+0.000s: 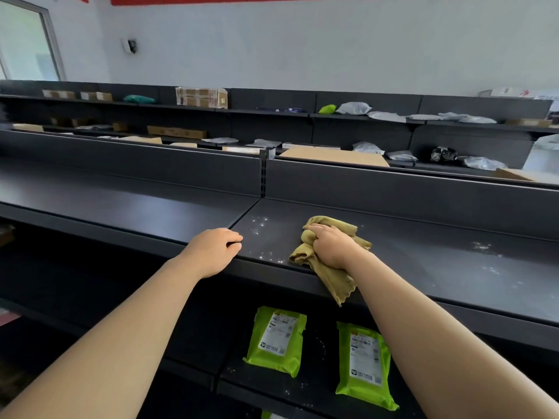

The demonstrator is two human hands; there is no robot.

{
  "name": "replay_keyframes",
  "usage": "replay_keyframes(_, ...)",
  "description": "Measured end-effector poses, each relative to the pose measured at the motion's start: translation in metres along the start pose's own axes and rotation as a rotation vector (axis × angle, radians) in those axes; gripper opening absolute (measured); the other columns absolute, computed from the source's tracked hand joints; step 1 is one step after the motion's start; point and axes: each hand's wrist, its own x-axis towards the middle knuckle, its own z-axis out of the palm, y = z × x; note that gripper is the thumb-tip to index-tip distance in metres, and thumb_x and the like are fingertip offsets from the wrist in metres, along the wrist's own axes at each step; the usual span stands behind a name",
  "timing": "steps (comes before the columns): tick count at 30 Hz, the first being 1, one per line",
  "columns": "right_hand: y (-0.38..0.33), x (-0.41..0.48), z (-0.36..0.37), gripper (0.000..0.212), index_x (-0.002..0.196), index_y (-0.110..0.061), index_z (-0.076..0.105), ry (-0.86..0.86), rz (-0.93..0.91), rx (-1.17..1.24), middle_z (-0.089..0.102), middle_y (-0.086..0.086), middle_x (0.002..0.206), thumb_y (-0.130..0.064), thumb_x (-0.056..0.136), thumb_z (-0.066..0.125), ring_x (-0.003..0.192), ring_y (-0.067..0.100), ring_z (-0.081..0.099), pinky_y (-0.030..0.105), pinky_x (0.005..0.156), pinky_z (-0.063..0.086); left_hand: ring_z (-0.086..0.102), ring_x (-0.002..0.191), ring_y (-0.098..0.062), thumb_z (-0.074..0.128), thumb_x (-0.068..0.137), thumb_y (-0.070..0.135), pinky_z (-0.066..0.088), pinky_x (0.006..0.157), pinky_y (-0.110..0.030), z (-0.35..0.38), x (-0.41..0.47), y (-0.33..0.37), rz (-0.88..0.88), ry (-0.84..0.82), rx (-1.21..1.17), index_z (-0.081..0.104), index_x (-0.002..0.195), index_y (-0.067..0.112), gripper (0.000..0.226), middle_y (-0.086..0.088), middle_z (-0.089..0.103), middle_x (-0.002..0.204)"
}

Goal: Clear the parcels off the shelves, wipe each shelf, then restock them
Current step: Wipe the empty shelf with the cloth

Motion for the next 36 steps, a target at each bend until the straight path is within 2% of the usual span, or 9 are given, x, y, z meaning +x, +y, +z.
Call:
replay_keyframes(2, -0.005, -0.001, 0.001, 0.053, 0.148, -0.021, 0.034, 0.024, -0.02, -0.001, 0.027, 0.001, 0.156, -0.008, 0.097, 0.031, 0.142, 0.022, 0.027, 0.032, 0.116, 0.018, 0.041, 0.132, -0.014, 0.042, 0.1, 0.029, 0.033, 0.106, -0.029, -0.003, 0.002, -0.003, 0.019, -0.022, -0.008, 0.054, 0.134, 0.024, 0.037, 0.009, 0.049, 0.141)
replay_keyframes(4, -0.012, -0.001, 0.001, 0.051, 0.145, -0.023, 0.04, 0.033, 0.023, 0.003, 0.027, 0.005, 0.15, -0.007, 0.097, 0.033, 0.122, 0.029, 0.046, 0.036, 0.104, 0.039, 0.04, 0.133, -0.013, 0.042, 0.1, 0.03, 0.031, 0.108, -0.03, -0.006, 0.002, -0.007, 0.052, -0.037, -0.013, 0.054, 0.134, 0.026, 0.037, 0.009, 0.048, 0.142)
replay_keyframes(6, -0.021, -0.001, -0.001, 0.05, 0.144, -0.024, 0.041, 0.018, 0.057, -0.026, 0.026, 0.008, 0.142, -0.006, 0.097, 0.034, 0.104, 0.031, 0.055, 0.039, 0.091, 0.048, 0.037, 0.136, -0.012, 0.043, 0.1, 0.03, 0.03, 0.111, -0.031, -0.007, 0.001, -0.011, 0.079, -0.053, -0.043, 0.054, 0.135, 0.026, 0.036, 0.01, 0.048, 0.142)
replay_keyframes(14, -0.072, 0.002, 0.006, 0.058, 0.141, -0.033, 0.046, 0.043, 0.029, -0.112, 0.05, -0.002, 0.139, -0.002, 0.093, 0.037, 0.119, 0.025, 0.048, 0.038, 0.103, 0.037, 0.05, 0.123, -0.014, 0.052, 0.096, 0.024, 0.037, 0.102, -0.026, -0.018, 0.008, -0.039, 0.17, -0.028, -0.136, 0.061, 0.127, 0.019, 0.032, 0.005, 0.057, 0.132)
replay_keyframes(18, -0.095, 0.01, 0.01, 0.062, 0.144, -0.037, 0.041, 0.008, 0.067, -0.113, 0.047, 0.001, 0.142, -0.001, 0.093, 0.037, 0.101, 0.02, 0.052, 0.031, 0.076, 0.044, 0.055, 0.116, -0.016, 0.05, 0.097, 0.024, 0.039, 0.093, -0.024, -0.019, 0.01, -0.05, 0.236, -0.041, -0.126, 0.064, 0.12, 0.017, 0.029, 0.002, 0.062, 0.124)
replay_keyframes(23, -0.125, 0.015, 0.016, 0.068, 0.146, -0.038, 0.038, 0.002, 0.061, -0.119, 0.047, 0.001, 0.142, 0.003, 0.091, 0.039, 0.106, 0.022, 0.056, 0.036, 0.086, 0.053, 0.046, 0.129, -0.014, 0.048, 0.099, 0.025, 0.033, 0.106, -0.027, -0.018, 0.013, -0.059, 0.27, -0.077, -0.157, 0.056, 0.132, 0.02, 0.035, 0.004, 0.053, 0.138)
replay_keyframes(28, -0.132, 0.003, 0.023, 0.072, 0.139, -0.043, 0.047, 0.088, 0.083, -0.061, 0.051, -0.002, 0.139, 0.006, 0.087, 0.037, 0.102, 0.021, 0.059, 0.034, 0.077, 0.055, 0.045, 0.13, -0.014, 0.049, 0.098, 0.026, 0.033, 0.107, -0.029, -0.018, 0.014, -0.065, 0.282, -0.082, -0.197, 0.056, 0.132, 0.02, 0.036, 0.004, 0.052, 0.139)
replay_keyframes(33, -0.128, -0.018, 0.033, 0.075, 0.117, -0.047, 0.064, 0.223, 0.134, 0.087, 0.061, -0.004, 0.118, 0.011, 0.081, 0.033, 0.089, 0.022, 0.062, 0.041, 0.071, 0.056, 0.046, 0.128, -0.014, 0.049, 0.097, 0.028, 0.033, 0.105, -0.027, -0.016, 0.016, -0.067, 0.294, -0.065, -0.188, 0.057, 0.131, 0.02, 0.035, 0.004, 0.054, 0.137)
replay_keyframes(36, -0.112, -0.028, 0.035, 0.071, 0.108, -0.044, 0.07, 0.285, 0.179, 0.146, 0.063, -0.007, 0.11, 0.011, 0.082, 0.033, 0.078, 0.017, 0.062, 0.036, 0.062, 0.054, 0.05, 0.123, -0.016, 0.05, 0.097, 0.027, 0.037, 0.101, -0.029, -0.016, 0.016, -0.068, 0.295, -0.06, -0.19, 0.063, 0.123, 0.019, 0.031, 0.005, 0.059, 0.13)
